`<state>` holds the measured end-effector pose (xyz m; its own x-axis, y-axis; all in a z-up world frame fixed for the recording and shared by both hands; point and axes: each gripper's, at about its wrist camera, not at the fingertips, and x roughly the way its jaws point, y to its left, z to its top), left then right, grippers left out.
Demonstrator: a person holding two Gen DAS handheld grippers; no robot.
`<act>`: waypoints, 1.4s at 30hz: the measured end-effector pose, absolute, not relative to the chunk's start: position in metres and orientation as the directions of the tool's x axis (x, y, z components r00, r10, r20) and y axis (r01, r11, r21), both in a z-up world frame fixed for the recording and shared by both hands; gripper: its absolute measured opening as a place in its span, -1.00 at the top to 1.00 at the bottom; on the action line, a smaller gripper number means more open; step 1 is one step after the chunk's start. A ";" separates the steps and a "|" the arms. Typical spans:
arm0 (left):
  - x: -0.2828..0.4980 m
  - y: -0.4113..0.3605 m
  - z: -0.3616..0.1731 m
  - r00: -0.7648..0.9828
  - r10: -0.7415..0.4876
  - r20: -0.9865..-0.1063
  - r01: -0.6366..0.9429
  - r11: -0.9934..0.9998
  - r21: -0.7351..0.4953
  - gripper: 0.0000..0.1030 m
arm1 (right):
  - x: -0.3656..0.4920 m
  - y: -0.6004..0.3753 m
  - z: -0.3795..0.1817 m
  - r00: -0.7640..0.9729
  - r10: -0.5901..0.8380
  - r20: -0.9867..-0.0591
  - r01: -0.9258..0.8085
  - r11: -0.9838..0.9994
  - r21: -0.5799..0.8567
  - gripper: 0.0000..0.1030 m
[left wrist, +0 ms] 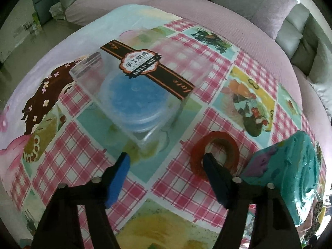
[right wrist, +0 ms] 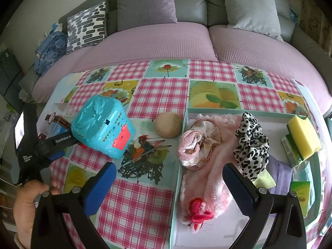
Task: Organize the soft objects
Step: 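Grasp the red tape roll with the left tool while the right tool grasps the beige ball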
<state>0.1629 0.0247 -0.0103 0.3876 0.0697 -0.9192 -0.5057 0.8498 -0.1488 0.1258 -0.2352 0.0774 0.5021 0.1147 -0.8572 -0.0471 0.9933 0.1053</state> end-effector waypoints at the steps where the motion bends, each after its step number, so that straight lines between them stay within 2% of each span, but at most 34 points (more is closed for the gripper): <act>1: 0.164 0.024 -0.010 0.391 0.063 -0.918 -0.499 0.853 -0.153 -0.19 | 0.126 -0.236 0.078 0.503 0.114 -0.857 -0.046 0.993 0.105 -1.00; 3: 0.166 0.020 -0.009 0.397 0.048 -0.916 -0.483 0.860 -0.165 0.00 | 0.126 -0.236 0.078 0.504 0.113 -0.856 -0.044 0.993 0.106 -1.00; 5: 0.168 0.017 -0.010 0.409 0.003 -0.912 -0.458 0.866 -0.203 0.30 | 0.126 -0.236 0.078 0.504 0.113 -0.856 -0.044 0.993 0.106 -1.00; 6: 0.169 0.015 -0.010 0.411 -0.005 -0.912 -0.448 0.870 -0.207 0.34 | 0.126 -0.236 0.077 0.503 0.113 -0.857 -0.045 0.993 0.105 -1.00; 8: 0.171 0.013 -0.011 0.420 -0.033 -0.907 -0.437 0.868 -0.234 0.59 | 0.126 -0.236 0.078 0.504 0.113 -0.856 -0.046 0.994 0.104 -1.00; 10: 0.172 0.013 -0.012 0.427 -0.062 -0.902 -0.428 0.865 -0.262 0.74 | 0.126 -0.235 0.077 0.504 0.112 -0.856 -0.047 0.994 0.102 -1.00; 21: 0.166 0.010 -0.008 0.449 -0.114 -0.886 -0.406 0.858 -0.316 0.77 | 0.127 -0.235 0.077 0.509 0.108 -0.854 -0.052 0.994 0.095 -1.00; 27: 0.164 0.010 -0.002 0.460 -0.121 -0.880 -0.390 0.863 -0.322 0.77 | 0.132 -0.233 0.085 0.519 0.126 -0.846 -0.104 0.991 0.083 -0.90; 29: 0.164 0.012 0.000 0.465 -0.122 -0.877 -0.385 0.864 -0.324 0.77 | 0.137 -0.232 0.089 0.517 0.139 -0.845 -0.126 0.988 0.086 -0.84; 34: 0.161 0.018 0.007 0.474 -0.108 -0.874 -0.386 0.867 -0.316 0.77 | 0.164 -0.225 0.095 0.504 0.092 -0.859 -0.199 0.980 -0.011 -0.64; 36: 0.160 0.019 0.009 0.475 -0.101 -0.874 -0.384 0.870 -0.309 0.77 | 0.177 -0.222 0.092 0.474 0.106 -0.874 -0.237 0.971 -0.011 -0.55; 38: 0.159 0.018 0.011 0.479 -0.100 -0.872 -0.379 0.873 -0.308 0.77 | 0.188 -0.220 0.086 0.442 0.111 -0.890 -0.256 0.967 -0.007 -0.38; 42: 0.156 0.020 0.015 0.485 -0.087 -0.870 -0.378 0.876 -0.299 0.77 | 0.205 -0.217 0.070 0.374 0.133 -0.918 -0.280 0.960 0.025 -0.31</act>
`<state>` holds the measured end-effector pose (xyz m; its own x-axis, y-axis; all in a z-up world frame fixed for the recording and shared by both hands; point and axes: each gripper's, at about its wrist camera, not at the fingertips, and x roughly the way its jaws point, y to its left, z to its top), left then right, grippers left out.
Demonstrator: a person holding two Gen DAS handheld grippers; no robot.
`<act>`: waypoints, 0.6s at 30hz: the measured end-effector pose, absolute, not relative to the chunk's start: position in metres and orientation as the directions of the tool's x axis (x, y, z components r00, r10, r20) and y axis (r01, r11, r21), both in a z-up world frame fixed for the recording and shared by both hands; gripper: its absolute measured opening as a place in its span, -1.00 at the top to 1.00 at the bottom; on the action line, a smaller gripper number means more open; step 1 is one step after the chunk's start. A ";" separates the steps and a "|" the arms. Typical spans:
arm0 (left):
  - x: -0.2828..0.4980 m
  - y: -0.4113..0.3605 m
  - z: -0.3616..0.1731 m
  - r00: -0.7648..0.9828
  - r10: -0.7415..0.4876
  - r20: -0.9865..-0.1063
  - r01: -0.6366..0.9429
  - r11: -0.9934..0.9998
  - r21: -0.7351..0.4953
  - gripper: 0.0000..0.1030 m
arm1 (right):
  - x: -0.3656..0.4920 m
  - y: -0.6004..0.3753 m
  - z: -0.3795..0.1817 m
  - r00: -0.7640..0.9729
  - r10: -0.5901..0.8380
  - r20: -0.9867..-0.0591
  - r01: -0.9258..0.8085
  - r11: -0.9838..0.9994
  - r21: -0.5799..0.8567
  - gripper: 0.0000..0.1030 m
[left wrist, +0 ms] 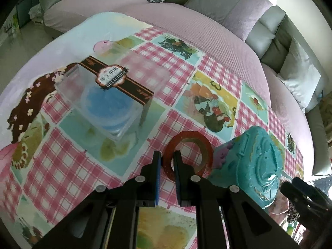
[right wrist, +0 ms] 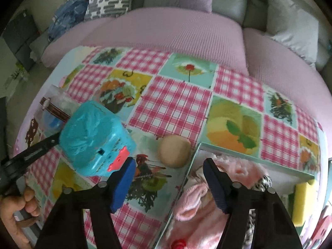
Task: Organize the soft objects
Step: 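Grasp the red tape roll with the left tool while the right tool grasps the beige ball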
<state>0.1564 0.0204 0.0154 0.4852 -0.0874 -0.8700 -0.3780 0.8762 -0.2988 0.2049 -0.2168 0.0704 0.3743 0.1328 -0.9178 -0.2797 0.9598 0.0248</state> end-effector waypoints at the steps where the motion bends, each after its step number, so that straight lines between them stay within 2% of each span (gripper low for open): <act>1: 0.156 0.021 0.016 0.486 -0.081 -0.870 -0.379 0.878 -0.294 0.77 | 0.210 -0.216 0.065 0.357 0.123 -0.926 -0.281 0.960 0.019 -0.23; 5: 0.152 0.026 0.023 0.501 -0.084 -0.861 -0.378 0.874 -0.305 0.77 | 0.224 -0.213 0.052 0.309 0.130 -0.942 -0.292 0.956 0.036 -0.17; 7: 0.151 0.027 0.026 0.510 -0.082 -0.856 -0.379 0.872 -0.310 0.77 | 0.230 -0.211 0.047 0.294 0.129 -0.947 -0.296 0.955 0.038 -0.07; 10: 0.149 0.030 0.032 0.526 -0.080 -0.847 -0.383 0.867 -0.320 0.77 | 0.238 -0.207 0.040 0.267 0.127 -0.955 -0.308 0.951 0.040 -0.06; 18: 0.144 0.035 0.044 0.557 -0.080 -0.827 -0.378 0.862 -0.338 0.77 | 0.251 -0.190 0.019 0.231 0.038 -0.972 -0.348 0.936 -0.046 0.00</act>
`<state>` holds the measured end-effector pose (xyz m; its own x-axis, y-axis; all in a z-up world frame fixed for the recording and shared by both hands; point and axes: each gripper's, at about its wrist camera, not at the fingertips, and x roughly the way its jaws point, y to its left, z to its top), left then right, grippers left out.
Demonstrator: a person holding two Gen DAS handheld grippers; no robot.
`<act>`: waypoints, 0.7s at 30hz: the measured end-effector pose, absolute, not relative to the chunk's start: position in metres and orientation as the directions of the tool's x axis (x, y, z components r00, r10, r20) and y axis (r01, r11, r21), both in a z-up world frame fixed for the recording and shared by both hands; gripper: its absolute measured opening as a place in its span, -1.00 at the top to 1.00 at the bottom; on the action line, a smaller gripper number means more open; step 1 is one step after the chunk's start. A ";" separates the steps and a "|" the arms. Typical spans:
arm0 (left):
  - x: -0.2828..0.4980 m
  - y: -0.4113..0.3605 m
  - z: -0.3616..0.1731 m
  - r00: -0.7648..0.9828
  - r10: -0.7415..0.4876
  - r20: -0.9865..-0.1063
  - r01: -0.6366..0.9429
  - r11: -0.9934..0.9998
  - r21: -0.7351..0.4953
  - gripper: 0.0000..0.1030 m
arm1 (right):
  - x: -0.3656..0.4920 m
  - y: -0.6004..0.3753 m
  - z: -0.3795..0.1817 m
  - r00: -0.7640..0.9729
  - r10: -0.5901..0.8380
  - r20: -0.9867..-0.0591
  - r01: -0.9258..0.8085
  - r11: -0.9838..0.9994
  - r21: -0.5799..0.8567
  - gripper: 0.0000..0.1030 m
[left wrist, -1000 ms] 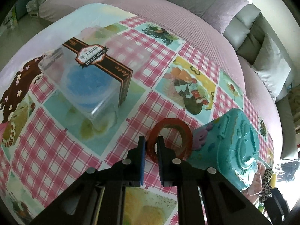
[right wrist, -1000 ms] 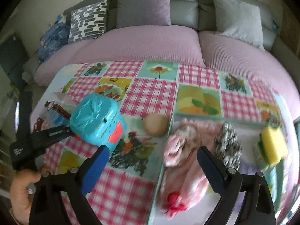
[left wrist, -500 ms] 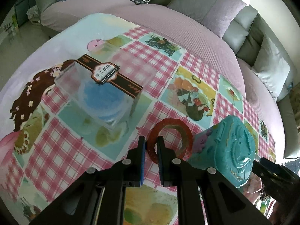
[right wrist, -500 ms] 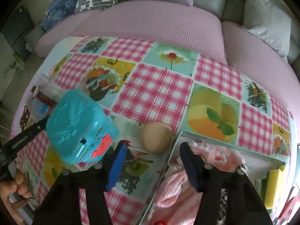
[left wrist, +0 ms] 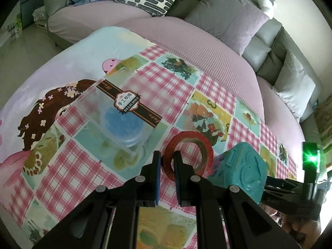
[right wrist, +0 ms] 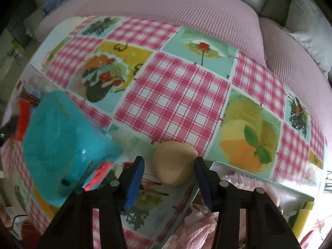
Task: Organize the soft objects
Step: 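Grasp the red tape roll with the left tool while the right tool grasps the beige ball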
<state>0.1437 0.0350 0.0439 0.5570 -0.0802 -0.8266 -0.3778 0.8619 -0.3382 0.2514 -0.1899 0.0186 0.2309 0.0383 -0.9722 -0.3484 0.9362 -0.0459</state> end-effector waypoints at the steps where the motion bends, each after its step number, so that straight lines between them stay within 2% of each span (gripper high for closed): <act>1: 0.143 0.036 0.044 0.559 -0.080 -0.826 -0.378 0.861 -0.340 0.77 | 0.253 -0.189 0.016 0.230 0.023 -0.973 -0.350 0.935 -0.061 0.01; 7: 0.142 0.037 0.046 0.563 -0.085 -0.822 -0.378 0.858 -0.348 0.77 | 0.254 -0.180 0.004 0.227 -0.009 -0.974 -0.377 0.921 -0.097 -0.01; 11: 0.142 0.037 0.046 0.564 -0.090 -0.821 -0.375 0.858 -0.352 0.77 | 0.252 -0.172 -0.002 0.245 -0.061 -0.968 -0.388 0.908 -0.156 0.16; 18: 0.142 0.037 0.047 0.565 -0.089 -0.820 -0.377 0.857 -0.352 0.77 | 0.254 -0.178 0.000 0.262 -0.024 -0.965 -0.366 0.922 -0.122 0.36; 21: 0.141 0.037 0.048 0.569 -0.083 -0.818 -0.376 0.858 -0.349 0.76 | 0.250 -0.182 0.007 0.279 -0.009 -0.960 -0.367 0.923 -0.115 0.54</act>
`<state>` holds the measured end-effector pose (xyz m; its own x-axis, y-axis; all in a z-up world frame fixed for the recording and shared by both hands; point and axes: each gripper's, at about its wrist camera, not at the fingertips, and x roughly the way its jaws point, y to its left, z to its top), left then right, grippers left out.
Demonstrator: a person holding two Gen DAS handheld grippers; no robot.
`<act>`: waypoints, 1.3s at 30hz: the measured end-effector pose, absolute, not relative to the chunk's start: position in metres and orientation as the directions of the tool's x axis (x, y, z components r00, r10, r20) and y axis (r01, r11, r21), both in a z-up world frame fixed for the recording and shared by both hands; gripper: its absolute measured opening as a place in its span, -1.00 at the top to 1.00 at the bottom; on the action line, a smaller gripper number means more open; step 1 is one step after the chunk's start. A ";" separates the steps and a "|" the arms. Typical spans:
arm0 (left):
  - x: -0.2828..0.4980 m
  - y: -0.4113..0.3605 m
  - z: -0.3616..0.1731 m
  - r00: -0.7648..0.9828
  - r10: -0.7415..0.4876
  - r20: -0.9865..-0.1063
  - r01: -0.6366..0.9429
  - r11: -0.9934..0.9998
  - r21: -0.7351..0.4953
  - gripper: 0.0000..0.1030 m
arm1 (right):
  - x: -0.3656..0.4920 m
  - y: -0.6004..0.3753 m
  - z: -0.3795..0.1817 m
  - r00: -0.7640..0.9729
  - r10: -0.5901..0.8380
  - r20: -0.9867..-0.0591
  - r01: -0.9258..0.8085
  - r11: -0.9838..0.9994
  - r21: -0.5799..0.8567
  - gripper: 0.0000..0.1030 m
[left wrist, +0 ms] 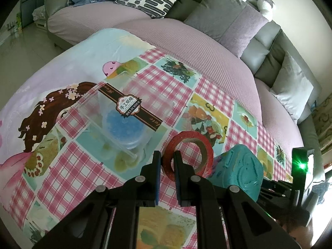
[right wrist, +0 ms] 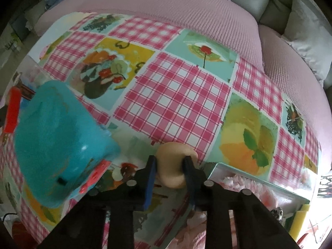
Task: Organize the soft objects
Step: 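Grasp the red tape roll with the left tool while the right tool grasps the beige ball, then carry the tape roll with the left tool while the right tool carries the ball over the tray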
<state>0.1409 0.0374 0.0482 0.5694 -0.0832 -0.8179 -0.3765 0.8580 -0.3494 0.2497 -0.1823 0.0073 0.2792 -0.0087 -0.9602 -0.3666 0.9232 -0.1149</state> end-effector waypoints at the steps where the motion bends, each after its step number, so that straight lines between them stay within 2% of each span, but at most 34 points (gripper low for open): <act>1: 0.140 0.037 0.049 0.571 -0.081 -0.817 -0.375 0.859 -0.348 0.77 | 0.246 -0.182 0.011 0.287 -0.003 -0.958 -0.369 0.923 -0.113 0.60; 8: 0.136 0.034 0.058 0.585 -0.072 -0.808 -0.359 0.870 -0.337 0.76 | 0.229 -0.176 0.036 0.341 0.035 -0.939 -0.373 0.922 -0.101 0.73; 22: 0.119 0.010 0.087 0.632 -0.076 -0.771 -0.274 0.909 -0.314 0.76 | 0.163 -0.190 0.089 0.467 0.149 -0.872 -0.339 0.941 -0.020 0.74; 33: 0.093 -0.051 0.110 0.659 -0.169 -0.733 -0.076 0.954 -0.289 0.76 | 0.089 -0.243 0.095 0.526 0.117 -0.842 -0.143 0.989 0.048 0.73; 39: 0.080 -0.101 0.107 0.619 -0.258 -0.742 0.072 0.959 -0.273 0.76 | 0.061 -0.283 0.090 0.534 0.032 -0.845 -0.006 0.999 0.034 0.73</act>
<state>0.0796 -0.1014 0.1065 0.6188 -0.2579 -0.7420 0.0719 0.9592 -0.2735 0.0605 -0.2832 0.0903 0.5343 0.0319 -0.8447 -0.0058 0.9994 0.0341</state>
